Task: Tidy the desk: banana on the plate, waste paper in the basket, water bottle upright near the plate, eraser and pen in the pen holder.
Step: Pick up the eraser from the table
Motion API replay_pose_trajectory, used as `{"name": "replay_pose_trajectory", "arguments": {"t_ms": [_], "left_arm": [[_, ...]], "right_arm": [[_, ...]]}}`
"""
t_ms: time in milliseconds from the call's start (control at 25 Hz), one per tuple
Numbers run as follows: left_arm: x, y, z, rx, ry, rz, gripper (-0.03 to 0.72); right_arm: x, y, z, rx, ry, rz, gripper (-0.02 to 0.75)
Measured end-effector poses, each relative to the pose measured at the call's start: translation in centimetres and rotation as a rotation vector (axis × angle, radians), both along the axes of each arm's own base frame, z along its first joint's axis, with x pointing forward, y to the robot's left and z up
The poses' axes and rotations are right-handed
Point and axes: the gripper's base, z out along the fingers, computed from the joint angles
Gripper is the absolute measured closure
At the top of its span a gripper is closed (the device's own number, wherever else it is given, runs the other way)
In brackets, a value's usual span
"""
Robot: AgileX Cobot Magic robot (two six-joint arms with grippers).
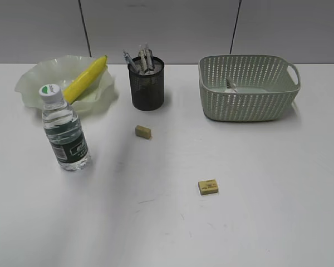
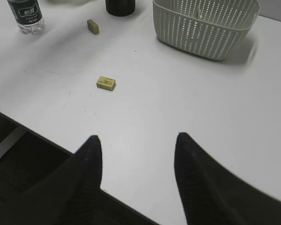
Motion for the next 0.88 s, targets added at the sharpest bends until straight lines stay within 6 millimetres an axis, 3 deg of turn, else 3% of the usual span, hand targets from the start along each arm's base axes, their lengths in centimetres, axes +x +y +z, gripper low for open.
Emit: {"name": "replay_pose_trajectory", "arguments": {"t_ms": [320, 560, 720, 880], "left_arm": [[-6.9, 4.1, 6.4, 0.035, 0.009, 0.003, 0.163], [-12.2, 7.1, 9.4, -0.016, -0.067, 0.001, 0.198], [-16.5, 9.5, 9.6, -0.029, -0.089, 0.001, 0.211], [-20.9, 11.9, 7.4, -0.018, -0.07, 0.001, 0.213]], "right_arm": [[0.0, 0.0, 0.0, 0.0, 0.0, 0.0, 0.336], [0.0, 0.0, 0.0, 0.0, 0.0, 0.0, 0.337], [0.0, 0.0, 0.0, 0.0, 0.0, 0.0, 0.339], [0.0, 0.0, 0.0, 0.0, 0.0, 0.0, 0.339]]}}
